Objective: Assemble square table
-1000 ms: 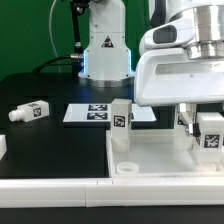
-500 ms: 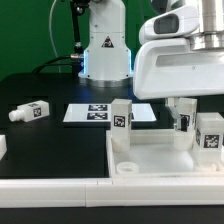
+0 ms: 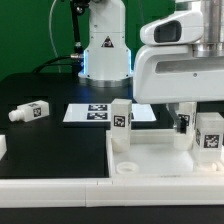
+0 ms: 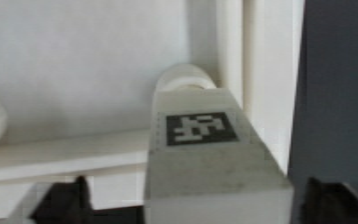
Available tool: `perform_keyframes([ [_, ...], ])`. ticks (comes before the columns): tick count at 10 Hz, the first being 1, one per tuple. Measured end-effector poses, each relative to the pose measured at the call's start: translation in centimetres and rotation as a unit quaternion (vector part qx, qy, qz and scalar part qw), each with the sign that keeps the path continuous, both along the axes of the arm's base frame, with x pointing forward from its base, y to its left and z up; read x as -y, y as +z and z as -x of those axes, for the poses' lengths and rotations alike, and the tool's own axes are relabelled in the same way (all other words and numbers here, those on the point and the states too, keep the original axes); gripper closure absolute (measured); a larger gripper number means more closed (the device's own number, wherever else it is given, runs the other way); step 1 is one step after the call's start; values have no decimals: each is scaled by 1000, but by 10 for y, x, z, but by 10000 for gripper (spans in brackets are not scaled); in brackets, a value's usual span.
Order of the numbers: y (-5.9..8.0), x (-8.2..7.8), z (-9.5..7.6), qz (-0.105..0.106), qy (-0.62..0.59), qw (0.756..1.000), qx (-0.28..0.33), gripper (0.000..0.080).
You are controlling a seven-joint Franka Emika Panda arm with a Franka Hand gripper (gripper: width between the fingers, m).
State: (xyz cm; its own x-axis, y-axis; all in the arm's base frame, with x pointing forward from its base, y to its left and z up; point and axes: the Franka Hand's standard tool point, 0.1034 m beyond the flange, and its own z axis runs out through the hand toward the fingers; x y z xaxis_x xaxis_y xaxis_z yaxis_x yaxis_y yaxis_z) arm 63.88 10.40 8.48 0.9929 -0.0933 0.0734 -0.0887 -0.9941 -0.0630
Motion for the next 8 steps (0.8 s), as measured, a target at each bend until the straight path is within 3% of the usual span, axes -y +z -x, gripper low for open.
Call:
perform_keyframes([
  [1, 0, 0, 0, 0, -3, 1000, 0, 383],
  [2, 0, 0, 0, -4, -38, 999, -2, 383],
  [3, -1, 0, 0, -7, -80, 997, -5, 515],
  [6, -1, -3, 1, -18, -244, 970, -14, 515],
  [7, -2, -1, 0, -30, -323, 946, -17, 515],
  [8, -2, 2, -2, -62, -419, 906, -13, 515],
])
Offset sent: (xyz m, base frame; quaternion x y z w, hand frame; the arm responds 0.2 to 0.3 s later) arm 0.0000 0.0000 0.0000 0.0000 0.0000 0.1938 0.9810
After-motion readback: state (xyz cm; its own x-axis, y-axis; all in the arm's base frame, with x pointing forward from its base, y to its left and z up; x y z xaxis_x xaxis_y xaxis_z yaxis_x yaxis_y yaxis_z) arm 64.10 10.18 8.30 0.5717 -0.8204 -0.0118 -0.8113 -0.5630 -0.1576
